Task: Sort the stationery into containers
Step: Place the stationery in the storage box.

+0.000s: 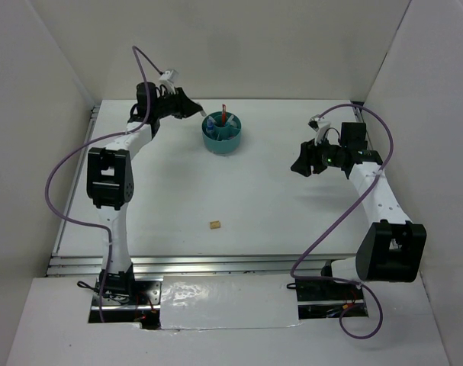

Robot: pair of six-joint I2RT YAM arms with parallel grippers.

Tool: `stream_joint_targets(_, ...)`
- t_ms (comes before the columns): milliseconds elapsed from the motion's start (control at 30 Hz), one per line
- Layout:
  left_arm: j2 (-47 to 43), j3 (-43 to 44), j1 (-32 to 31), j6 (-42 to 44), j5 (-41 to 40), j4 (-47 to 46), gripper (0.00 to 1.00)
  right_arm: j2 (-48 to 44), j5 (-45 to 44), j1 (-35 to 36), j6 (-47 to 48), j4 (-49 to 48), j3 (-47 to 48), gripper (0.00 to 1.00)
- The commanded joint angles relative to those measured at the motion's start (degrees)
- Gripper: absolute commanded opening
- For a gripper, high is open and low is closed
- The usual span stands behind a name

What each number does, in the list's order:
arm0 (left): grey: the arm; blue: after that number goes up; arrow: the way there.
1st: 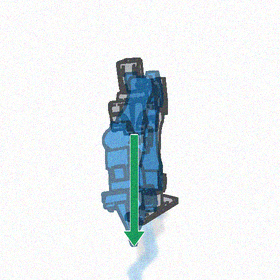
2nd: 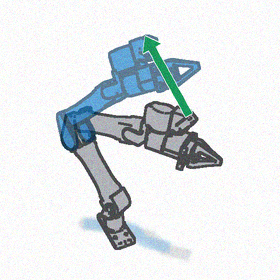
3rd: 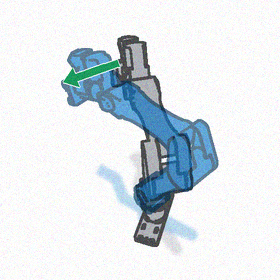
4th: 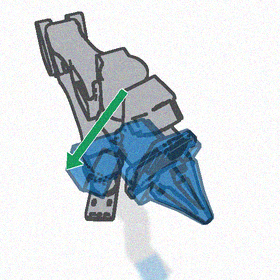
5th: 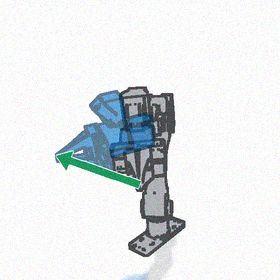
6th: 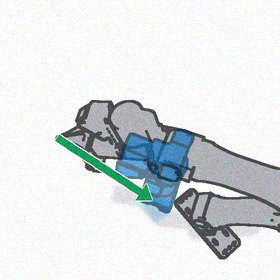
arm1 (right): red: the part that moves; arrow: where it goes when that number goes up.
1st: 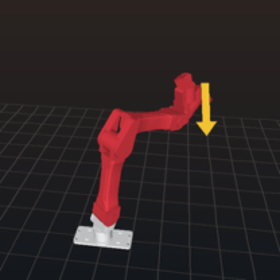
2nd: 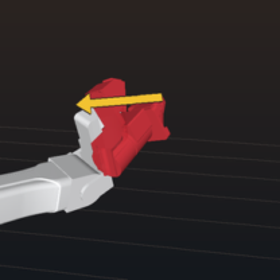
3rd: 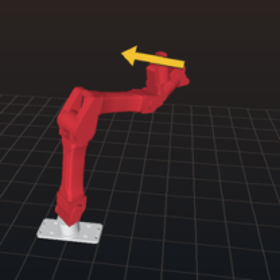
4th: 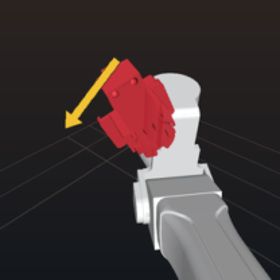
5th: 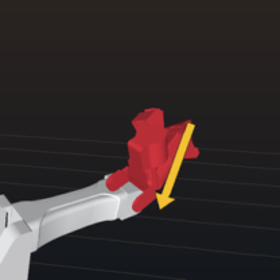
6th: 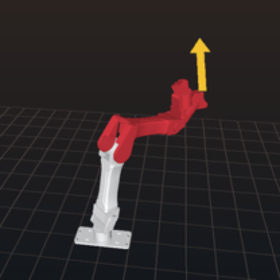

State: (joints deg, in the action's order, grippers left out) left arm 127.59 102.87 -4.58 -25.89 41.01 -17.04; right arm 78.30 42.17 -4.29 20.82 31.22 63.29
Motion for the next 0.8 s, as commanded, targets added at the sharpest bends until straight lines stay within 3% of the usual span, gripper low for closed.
stream_joint_targets(0,1.2,3.2,-1.3,0.6,0.9,-5.9,0.09,-0.8,-0.1,-0.5,0.0,-0.2,0.0,0.61)
stream_joint_targets(367,4.6,7.0,-3.2,4.4,-2.8,-3.2,0.15,-0.5,0.3,-1.1,0.1,-0.3,-0.2,0.61)
stream_joint_targets(767,5.2,8.1,-2.9,5.5,-5.9,-2.8,0.13,-0.3,0.9,-1.7,0.3,0.1,-0.4,0.61)
